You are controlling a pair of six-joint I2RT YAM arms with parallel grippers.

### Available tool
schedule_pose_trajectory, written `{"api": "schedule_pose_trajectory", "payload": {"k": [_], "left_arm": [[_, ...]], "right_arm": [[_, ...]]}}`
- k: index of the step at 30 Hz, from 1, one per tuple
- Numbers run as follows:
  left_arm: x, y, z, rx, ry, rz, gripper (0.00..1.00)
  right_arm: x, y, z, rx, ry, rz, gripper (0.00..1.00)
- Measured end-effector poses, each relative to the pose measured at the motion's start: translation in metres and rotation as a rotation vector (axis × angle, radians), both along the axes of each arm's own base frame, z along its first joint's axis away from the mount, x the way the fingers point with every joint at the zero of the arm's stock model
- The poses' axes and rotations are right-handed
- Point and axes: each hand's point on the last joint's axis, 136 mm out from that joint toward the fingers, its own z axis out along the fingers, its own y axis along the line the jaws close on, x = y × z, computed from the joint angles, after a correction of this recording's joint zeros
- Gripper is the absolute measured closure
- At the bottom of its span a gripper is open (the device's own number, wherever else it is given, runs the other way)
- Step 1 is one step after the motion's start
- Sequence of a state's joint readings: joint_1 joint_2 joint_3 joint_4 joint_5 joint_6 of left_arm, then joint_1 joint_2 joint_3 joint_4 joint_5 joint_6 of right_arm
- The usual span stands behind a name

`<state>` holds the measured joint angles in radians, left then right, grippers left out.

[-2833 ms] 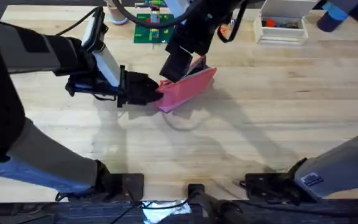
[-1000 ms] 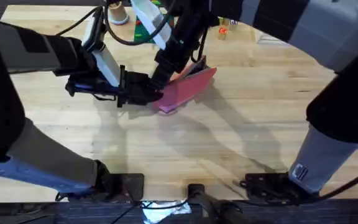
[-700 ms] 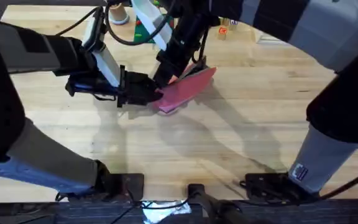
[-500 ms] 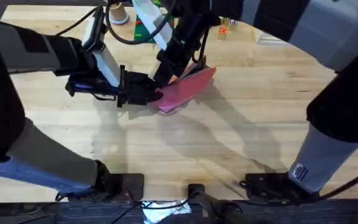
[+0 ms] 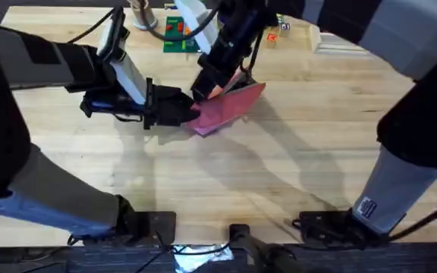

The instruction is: Unzip the bag, pick up the pens from the table one at a time and place them inside, then zip the bag closed.

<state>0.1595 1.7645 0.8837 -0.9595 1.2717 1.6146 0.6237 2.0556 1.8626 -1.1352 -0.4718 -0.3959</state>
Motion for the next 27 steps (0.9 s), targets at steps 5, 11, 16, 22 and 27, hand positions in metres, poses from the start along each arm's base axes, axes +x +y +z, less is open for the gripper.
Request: {"api": "schedule_pose_trajectory", "payload": {"k": [5, 11, 16, 22, 27], "left_arm": [[0.002, -0.003, 0.005, -0.029, -0.013, 0.002, 0.958], [0.005, -0.005, 0.012, -0.064, -0.029, 0.007, 0.958], [0.007, -0.007, 0.017, -0.087, -0.037, 0.008, 0.958], [0.008, -0.008, 0.019, -0.092, -0.047, 0.007, 0.958], [0.008, -0.008, 0.018, -0.092, -0.047, 0.007, 0.958]], "right_arm": [[0.007, -0.008, 0.004, 0.034, 0.035, -0.038, 0.969], [0.016, -0.017, 0.009, 0.077, 0.072, -0.081, 0.969], [0.022, -0.024, 0.012, 0.102, 0.099, -0.117, 0.969], [0.026, -0.030, 0.012, 0.107, 0.106, -0.138, 0.969], [0.028, -0.031, 0.012, 0.105, 0.100, -0.141, 0.969]]}}
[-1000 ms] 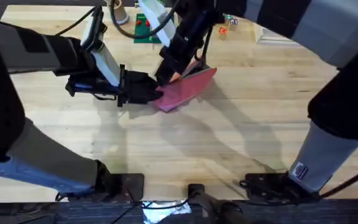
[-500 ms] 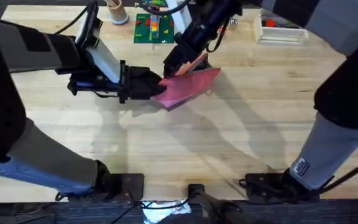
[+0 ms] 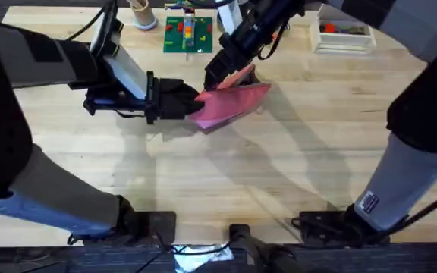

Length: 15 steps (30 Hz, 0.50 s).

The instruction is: Unzip the bag, pick up the pens from the table one at a time and place them inside, then zip the bag closed.

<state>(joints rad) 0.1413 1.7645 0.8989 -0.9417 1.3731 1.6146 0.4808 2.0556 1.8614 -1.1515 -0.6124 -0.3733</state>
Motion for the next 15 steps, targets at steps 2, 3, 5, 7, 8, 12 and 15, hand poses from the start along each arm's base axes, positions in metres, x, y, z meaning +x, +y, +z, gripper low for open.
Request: {"api": "schedule_pose_trajectory", "payload": {"k": [2, 3, 5, 7, 8, 12, 15], "left_arm": [[-0.001, 0.000, -0.001, 0.004, 0.005, -0.001, 0.958], [-0.003, 0.001, -0.004, 0.021, 0.019, -0.004, 0.958], [-0.005, 0.004, -0.011, 0.050, 0.035, -0.003, 0.958], [-0.006, 0.005, -0.013, 0.063, 0.039, -0.005, 0.958], [-0.006, 0.005, -0.014, 0.067, 0.042, -0.006, 0.958], [-0.008, 0.006, -0.016, 0.078, 0.054, -0.008, 0.958], [-0.008, 0.006, -0.016, 0.081, 0.055, -0.009, 0.959]], "right_arm": [[0.006, -0.005, -0.003, -0.022, -0.026, -0.010, 0.969], [0.017, -0.013, -0.006, -0.053, -0.062, -0.029, 0.970], [0.036, -0.039, -0.011, -0.108, -0.091, -0.091, 0.971], [0.054, -0.069, -0.015, -0.156, -0.107, -0.158, 0.971], [0.060, -0.081, -0.017, -0.176, -0.114, -0.184, 0.971], [0.073, -0.105, -0.020, -0.220, -0.131, -0.236, 0.971], [0.076, -0.106, -0.020, -0.224, -0.144, -0.240, 0.971]]}}
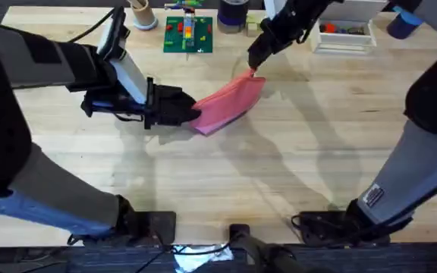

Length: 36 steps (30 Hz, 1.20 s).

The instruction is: Unzip the bag, pick up the pens from the table one at a time and place them inside, then zip the bag closed.

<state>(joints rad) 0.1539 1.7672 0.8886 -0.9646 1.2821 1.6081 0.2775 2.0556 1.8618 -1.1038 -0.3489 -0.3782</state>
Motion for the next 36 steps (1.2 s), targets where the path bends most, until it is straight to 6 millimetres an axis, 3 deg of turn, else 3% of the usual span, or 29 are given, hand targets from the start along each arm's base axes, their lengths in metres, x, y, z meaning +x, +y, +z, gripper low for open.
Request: {"api": "schedule_pose_trajectory", "payload": {"k": [7, 16, 22, 28, 32, 36], "left_arm": [[0.000, 0.000, 0.000, 0.002, 0.001, 0.000, 0.959], [-0.002, 0.000, 0.000, 0.002, 0.011, -0.002, 0.959], [-0.003, 0.000, -0.002, 0.015, 0.023, -0.006, 0.959], [-0.004, 0.000, -0.003, 0.019, 0.026, -0.007, 0.959], [-0.004, 0.001, -0.003, 0.021, 0.026, -0.008, 0.959], [-0.004, 0.001, -0.003, 0.021, 0.027, -0.008, 0.959]], "right_arm": [[0.011, -0.011, -0.001, 0.000, -0.021, -0.030, 0.971], [0.034, -0.030, -0.045, -0.005, 0.031, -0.110, 0.969], [0.057, -0.056, -0.058, -0.020, 0.009, -0.222, 0.970], [0.057, -0.069, -0.072, -0.051, 0.053, -0.286, 0.969], [0.057, -0.063, -0.054, -0.043, 0.018, -0.279, 0.969], [0.054, -0.059, -0.005, -0.017, -0.077, -0.266, 0.969]]}}
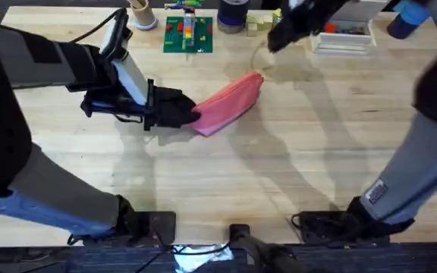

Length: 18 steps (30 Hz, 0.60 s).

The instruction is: Unzip the bag, pick up the pens from the table one at a time and place them inside, then zip the bag closed.

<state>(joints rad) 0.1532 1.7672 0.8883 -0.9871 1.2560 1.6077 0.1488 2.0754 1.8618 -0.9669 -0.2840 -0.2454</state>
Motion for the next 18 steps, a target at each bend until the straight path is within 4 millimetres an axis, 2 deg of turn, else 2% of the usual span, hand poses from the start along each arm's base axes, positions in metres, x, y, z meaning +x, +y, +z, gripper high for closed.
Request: {"api": "schedule_pose_trajectory", "payload": {"k": [2, 4, 5, 6, 7, 8, 11, 13, 18], "left_arm": [[0.000, 0.000, 0.000, 0.000, 0.000, 0.000, 0.958], [0.000, 0.000, 0.000, 0.000, 0.000, 0.000, 0.958], [0.000, 0.000, 0.000, 0.000, 0.000, 0.000, 0.958], [0.000, 0.000, 0.000, 0.000, 0.000, 0.000, 0.958], [0.000, 0.000, 0.000, 0.000, 0.000, 0.000, 0.958], [0.000, 0.000, 0.000, 0.000, 0.000, 0.000, 0.958], [0.000, 0.000, 0.000, 0.000, 0.000, 0.000, 0.958], [0.000, 0.000, 0.000, 0.000, 0.000, 0.000, 0.958], [0.000, 0.000, 0.000, 0.000, 0.000, 0.000, 0.958]], "right_arm": [[-0.010, -0.001, 0.030, 0.001, -0.044, 0.017, 0.971], [-0.030, -0.004, 0.056, -0.007, -0.053, 0.047, 0.971], [-0.069, -0.010, 0.080, -0.030, -0.020, 0.108, 0.970], [-0.083, -0.012, 0.085, -0.037, 0.002, 0.130, 0.937], [-0.095, -0.014, 0.090, -0.044, 0.018, 0.150, 0.846], [-0.102, -0.014, 0.094, -0.048, 0.018, 0.169, 0.702], [-0.110, -0.014, 0.107, -0.054, -0.021, 0.206, 0.269], [-0.114, -0.014, 0.116, -0.057, -0.051, 0.223, 0.039], [-0.129, -0.015, 0.142, -0.059, -0.128, 0.237, 0.006]]}}
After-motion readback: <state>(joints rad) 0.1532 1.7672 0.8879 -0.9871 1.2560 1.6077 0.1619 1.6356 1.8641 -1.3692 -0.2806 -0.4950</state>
